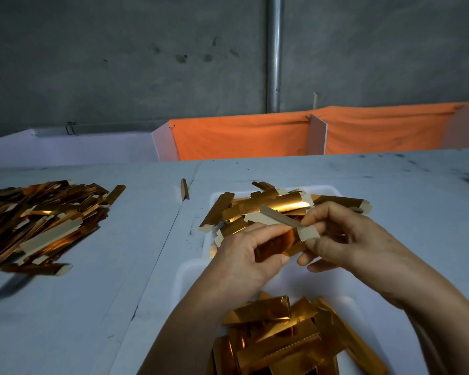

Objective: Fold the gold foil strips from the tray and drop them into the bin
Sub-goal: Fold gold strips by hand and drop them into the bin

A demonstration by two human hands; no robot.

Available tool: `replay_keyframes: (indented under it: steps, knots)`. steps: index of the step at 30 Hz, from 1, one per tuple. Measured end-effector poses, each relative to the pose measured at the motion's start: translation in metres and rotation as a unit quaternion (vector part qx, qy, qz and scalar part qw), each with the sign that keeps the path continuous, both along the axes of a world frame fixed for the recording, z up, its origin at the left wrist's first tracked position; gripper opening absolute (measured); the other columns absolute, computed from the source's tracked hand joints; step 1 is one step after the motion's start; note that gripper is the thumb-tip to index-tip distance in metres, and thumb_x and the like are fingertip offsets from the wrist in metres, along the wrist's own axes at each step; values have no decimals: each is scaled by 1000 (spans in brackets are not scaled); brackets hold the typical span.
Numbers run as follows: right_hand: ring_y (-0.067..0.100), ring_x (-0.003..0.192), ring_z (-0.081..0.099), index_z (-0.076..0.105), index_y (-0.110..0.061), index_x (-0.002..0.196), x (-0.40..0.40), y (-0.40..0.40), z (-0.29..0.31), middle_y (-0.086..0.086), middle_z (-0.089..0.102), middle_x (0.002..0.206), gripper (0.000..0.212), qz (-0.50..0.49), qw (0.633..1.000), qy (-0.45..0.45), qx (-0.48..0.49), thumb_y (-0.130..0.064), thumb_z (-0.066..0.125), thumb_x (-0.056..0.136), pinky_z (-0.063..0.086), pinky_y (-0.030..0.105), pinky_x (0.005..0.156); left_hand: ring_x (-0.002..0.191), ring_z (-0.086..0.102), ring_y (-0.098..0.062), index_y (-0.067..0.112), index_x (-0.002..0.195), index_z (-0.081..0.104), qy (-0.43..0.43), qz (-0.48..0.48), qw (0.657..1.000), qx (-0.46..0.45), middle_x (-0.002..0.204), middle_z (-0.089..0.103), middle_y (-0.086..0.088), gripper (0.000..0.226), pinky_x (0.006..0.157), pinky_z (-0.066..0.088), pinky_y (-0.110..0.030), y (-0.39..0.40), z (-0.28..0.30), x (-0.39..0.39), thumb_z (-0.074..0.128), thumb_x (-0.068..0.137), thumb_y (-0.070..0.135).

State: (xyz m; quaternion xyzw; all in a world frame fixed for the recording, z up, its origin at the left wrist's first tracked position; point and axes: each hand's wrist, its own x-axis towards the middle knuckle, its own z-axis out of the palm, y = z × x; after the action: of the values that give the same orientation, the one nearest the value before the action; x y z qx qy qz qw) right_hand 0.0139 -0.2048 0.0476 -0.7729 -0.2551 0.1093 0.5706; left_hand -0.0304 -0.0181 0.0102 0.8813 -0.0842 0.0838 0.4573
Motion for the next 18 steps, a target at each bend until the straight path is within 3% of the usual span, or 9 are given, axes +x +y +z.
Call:
replay_keyframes:
  steps: [5, 11, 18]
  knots:
    - [23, 80, 73, 58, -10, 104, 3, 0, -2, 13, 70, 86, 17, 8, 998, 54, 31, 0, 58, 90, 58, 27, 67, 122, 43, -3, 38, 133, 48, -4, -1, 1000, 4, 125, 51, 22, 46, 99, 46, -28, -1, 0, 0, 62, 90, 26]
    - [21, 78, 73, 62, -6, 100, 6, -1, -2, 14, 73, 81, 12, 1, 992, 97, 84, -7, 51, 95, 56, 21, 60, 120, 47, -4, 38, 129, 52, -8, -2, 999, -31, 122, 55, 21, 44, 99, 46, -29, -1, 1, 0, 62, 90, 23]
    - [22, 70, 72, 61, -9, 99, 9, 0, -7, 12, 64, 75, 16, -16, 992, 100, 81, 3, 52, 92, 58, 26, 59, 119, 46, -1, 37, 131, 51, -2, 3, 1000, -7, 123, 53, 21, 45, 98, 46, -26, -4, 2, 0, 62, 90, 24]
